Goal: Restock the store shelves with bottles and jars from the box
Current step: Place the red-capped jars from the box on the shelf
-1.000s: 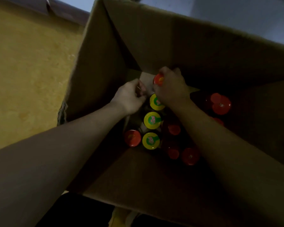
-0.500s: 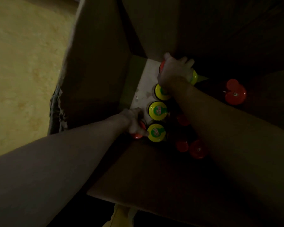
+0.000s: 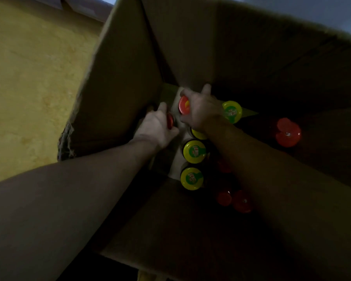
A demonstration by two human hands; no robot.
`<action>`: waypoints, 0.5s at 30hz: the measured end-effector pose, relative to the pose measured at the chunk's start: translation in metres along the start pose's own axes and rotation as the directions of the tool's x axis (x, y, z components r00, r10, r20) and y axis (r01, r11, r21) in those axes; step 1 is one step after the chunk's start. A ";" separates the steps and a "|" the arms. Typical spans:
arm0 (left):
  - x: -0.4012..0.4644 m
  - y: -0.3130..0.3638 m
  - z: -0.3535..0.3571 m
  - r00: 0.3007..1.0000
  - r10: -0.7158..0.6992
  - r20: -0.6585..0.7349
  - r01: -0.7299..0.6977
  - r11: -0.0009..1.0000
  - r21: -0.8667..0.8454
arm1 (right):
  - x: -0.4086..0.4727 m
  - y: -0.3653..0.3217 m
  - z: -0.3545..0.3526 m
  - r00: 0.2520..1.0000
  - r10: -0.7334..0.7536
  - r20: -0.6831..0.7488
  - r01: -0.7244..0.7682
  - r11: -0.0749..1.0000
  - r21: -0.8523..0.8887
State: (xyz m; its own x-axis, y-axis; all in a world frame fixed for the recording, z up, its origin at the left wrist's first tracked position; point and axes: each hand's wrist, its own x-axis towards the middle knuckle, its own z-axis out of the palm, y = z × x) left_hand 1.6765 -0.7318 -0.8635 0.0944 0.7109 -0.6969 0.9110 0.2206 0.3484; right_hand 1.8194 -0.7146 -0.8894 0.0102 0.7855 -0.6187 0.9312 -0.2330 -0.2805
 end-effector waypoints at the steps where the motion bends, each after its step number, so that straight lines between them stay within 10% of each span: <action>1: 0.004 -0.002 0.003 1.000 0.007 -0.011 -0.007 1.000 -0.002 | 0.003 -0.001 0.003 1.000 -0.002 0.009 0.002 1.000 0.005; 15: -0.022 -0.008 -0.007 0.986 0.125 -0.109 -0.131 0.990 -0.054 | -0.031 -0.003 -0.023 0.997 -0.045 -0.058 0.048 0.998 0.051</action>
State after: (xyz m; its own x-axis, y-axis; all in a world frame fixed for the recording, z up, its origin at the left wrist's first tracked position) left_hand 1.6646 -0.7445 -0.8471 0.1631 0.8013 -0.5756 0.8676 0.1613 0.4704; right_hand 1.8244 -0.7253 -0.8522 -0.0106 0.8271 -0.5620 0.9108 -0.2240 -0.3469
